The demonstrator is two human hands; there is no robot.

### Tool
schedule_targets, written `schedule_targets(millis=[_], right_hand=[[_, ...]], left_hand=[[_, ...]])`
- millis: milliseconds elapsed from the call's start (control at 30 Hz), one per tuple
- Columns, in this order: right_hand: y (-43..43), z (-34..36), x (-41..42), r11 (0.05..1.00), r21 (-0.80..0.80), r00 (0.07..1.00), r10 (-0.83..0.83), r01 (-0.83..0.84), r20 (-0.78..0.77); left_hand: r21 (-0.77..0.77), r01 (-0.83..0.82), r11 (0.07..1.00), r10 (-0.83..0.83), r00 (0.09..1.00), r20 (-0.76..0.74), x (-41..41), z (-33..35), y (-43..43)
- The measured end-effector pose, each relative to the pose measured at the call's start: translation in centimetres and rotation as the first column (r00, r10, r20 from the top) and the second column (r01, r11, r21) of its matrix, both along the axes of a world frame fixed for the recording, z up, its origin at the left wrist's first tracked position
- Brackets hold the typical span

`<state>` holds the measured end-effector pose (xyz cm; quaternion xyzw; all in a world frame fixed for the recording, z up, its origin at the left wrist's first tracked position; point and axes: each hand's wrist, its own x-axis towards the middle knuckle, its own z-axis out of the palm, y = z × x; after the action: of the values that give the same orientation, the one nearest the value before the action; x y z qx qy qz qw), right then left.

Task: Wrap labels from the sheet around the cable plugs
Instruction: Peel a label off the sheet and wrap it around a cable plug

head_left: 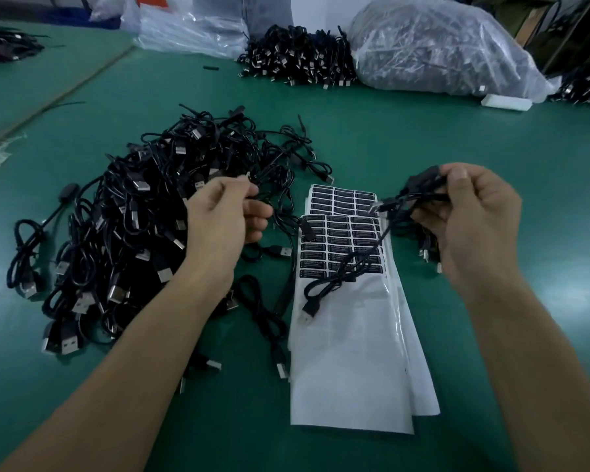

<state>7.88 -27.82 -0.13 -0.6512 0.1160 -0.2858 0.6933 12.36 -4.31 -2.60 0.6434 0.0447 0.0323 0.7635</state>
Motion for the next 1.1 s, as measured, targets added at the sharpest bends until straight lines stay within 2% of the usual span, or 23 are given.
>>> schedule_targets(millis=[100,233,333,433,533,600,733,800,867,933,1033,1100], right_hand=[[-1.2,0.3,0.2,0.983,0.161,0.996,-0.084,0.083,-0.003],[-3.1,0.3,0.4,0.951,0.190,0.970,-0.237,0.242,-0.050],[-3.7,-0.6,0.8,0.942,0.222,0.967,-0.239,0.253,-0.087],[-3.7,-1.4,1.1,0.949,0.244,0.977,-0.172,0.199,-0.129],[-3.4,-1.9,1.1,0.967,0.149,0.966,-0.180,0.209,-0.184],[-3.3,-2.4,1.0,0.969,0.052,0.947,-0.224,0.242,-0.230],[-2.8,-3.0,0.2,0.951,-0.128,0.912,-0.305,0.280,-0.273],[-2.0,-2.6,-0.5,0.931,-0.263,0.904,-0.324,0.252,-0.279],[-1.2,-2.3,-1.2,0.879,-0.454,0.882,-0.323,0.145,-0.344],[-0.5,-2.3,-1.6,0.813,-0.582,0.845,-0.328,0.024,-0.422],[0.3,-2.5,-2.1,0.748,-0.663,0.827,-0.353,-0.031,-0.437],[0.5,-2.4,-2.4,0.741,-0.670,0.821,-0.361,-0.036,-0.442]], left_hand=[[0.126,0.029,0.992,-0.032,0.999,0.024,0.0,-0.8,-0.3],[0.284,0.053,0.957,-0.088,0.990,0.110,-0.2,-1.5,-0.4],[0.501,0.112,0.858,-0.252,0.942,0.221,-0.7,-1.8,-0.7],[0.721,0.132,0.681,-0.400,0.891,0.214,-1.5,-2.0,-1.2],[0.858,0.097,0.504,-0.508,0.837,0.204,-2.2,-1.8,-1.7],[0.896,0.105,0.431,-0.570,0.802,0.180,-2.5,-1.6,-2.2],[0.970,0.101,0.222,-0.655,0.752,0.072,-2.9,-1.6,-3.2],[0.982,0.077,0.170,-0.652,0.756,0.053,-2.9,-1.7,-3.6],[0.984,0.045,0.170,-0.642,0.763,0.076,-3.1,-1.7,-3.9],[0.977,0.018,0.213,-0.628,0.769,0.123,-3.4,-1.7,-4.2],[0.952,0.026,0.304,-0.590,0.790,0.167,-3.8,-2.1,-4.3],[0.913,0.083,0.399,-0.557,0.813,0.169,-3.9,-2.1,-4.0]])
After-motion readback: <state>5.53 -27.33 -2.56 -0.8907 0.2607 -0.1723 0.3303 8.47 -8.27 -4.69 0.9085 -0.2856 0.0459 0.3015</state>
